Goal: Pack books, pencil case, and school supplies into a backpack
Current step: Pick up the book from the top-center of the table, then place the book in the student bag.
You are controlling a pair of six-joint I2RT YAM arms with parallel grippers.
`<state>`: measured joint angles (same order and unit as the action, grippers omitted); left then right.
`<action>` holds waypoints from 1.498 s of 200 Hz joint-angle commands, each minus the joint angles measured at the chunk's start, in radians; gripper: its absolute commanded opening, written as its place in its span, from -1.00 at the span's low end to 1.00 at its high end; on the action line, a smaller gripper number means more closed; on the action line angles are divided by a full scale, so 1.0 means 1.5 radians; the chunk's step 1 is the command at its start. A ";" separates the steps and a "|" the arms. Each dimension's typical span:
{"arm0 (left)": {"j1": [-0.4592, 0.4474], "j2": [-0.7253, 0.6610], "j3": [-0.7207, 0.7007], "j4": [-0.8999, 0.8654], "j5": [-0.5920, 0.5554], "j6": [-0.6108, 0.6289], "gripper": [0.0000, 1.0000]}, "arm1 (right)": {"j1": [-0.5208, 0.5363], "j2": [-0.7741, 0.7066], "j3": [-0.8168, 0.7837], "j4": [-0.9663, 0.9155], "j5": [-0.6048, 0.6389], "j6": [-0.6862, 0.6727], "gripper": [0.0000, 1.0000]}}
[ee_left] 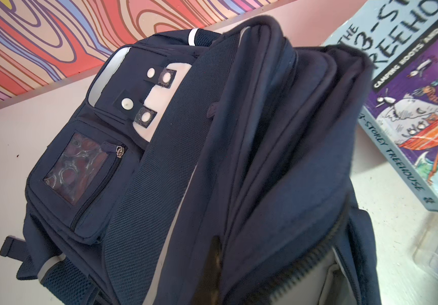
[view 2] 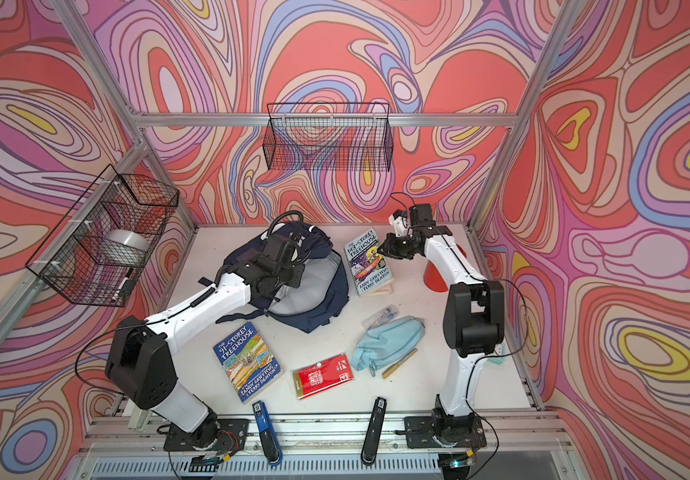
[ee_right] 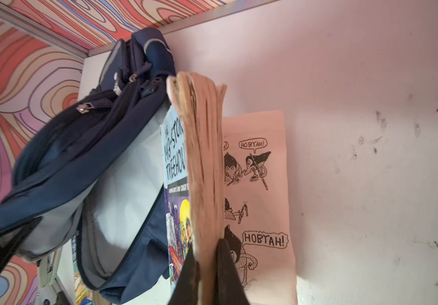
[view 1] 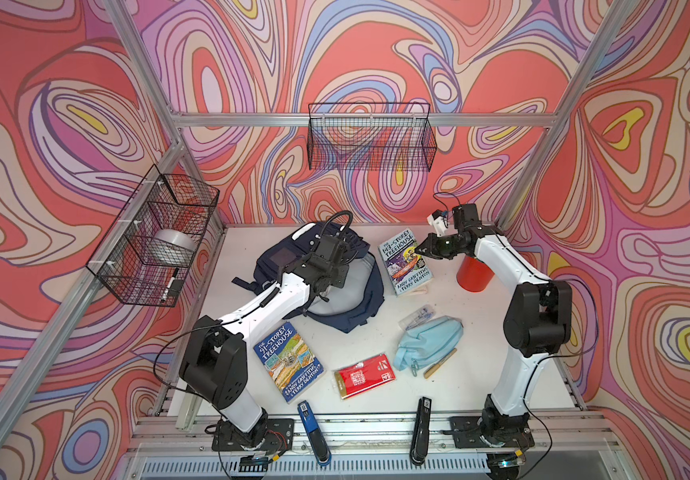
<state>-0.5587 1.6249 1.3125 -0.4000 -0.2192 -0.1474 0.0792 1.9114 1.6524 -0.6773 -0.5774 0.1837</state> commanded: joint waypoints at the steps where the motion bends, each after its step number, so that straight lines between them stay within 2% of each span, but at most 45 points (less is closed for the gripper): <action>1: -0.004 -0.003 0.029 0.042 0.012 -0.022 -1.00 | 0.003 -0.059 -0.030 0.011 -0.068 0.057 -1.00; 35: -0.004 0.013 0.062 0.038 0.014 -0.025 -1.00 | 0.080 -0.070 -0.077 0.017 -0.056 0.120 -1.00; 61: -0.003 0.028 0.102 0.024 0.021 -0.019 -1.00 | 0.151 -0.054 -0.129 0.123 -0.065 0.221 -1.00; 106: -0.011 0.038 0.159 0.002 0.051 -0.022 -1.00 | 0.191 0.029 -0.135 0.315 -0.063 0.391 -1.00; 143: -0.036 0.040 0.160 0.005 0.084 -0.041 -1.00 | 0.222 0.094 -0.079 0.405 0.025 0.460 -1.00; 165: -0.038 0.042 0.178 -0.017 0.039 -0.034 -1.00 | 0.245 0.137 -0.048 0.414 0.131 0.444 -1.00; 197: -0.038 0.048 0.208 -0.036 0.031 -0.022 -1.00 | 0.291 0.205 -0.023 0.519 0.199 0.488 -1.00; 241: -0.038 0.058 0.242 -0.057 0.032 -0.053 -1.00 | 0.330 0.258 -0.057 0.676 0.346 0.579 -1.00; 273: -0.037 0.050 0.234 -0.046 0.044 -0.061 -1.00 | 0.355 0.289 -0.037 0.683 0.396 0.587 -1.00; 291: -0.021 0.051 0.222 -0.039 0.058 -0.062 -1.00 | 0.355 0.313 -0.013 0.677 0.357 0.595 -1.00; 297: -0.014 0.052 0.218 -0.039 0.061 -0.065 -1.00 | 0.355 0.315 -0.009 0.668 0.344 0.587 -0.70; 299: -0.012 0.051 0.216 -0.040 0.062 -0.065 -1.00 | 0.355 0.313 -0.008 0.665 0.341 0.583 -0.54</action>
<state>-0.5961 1.7325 1.6073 -0.5655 -0.1833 -0.2142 0.5922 2.3337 1.5982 0.3119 -0.0460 1.0554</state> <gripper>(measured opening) 0.052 0.105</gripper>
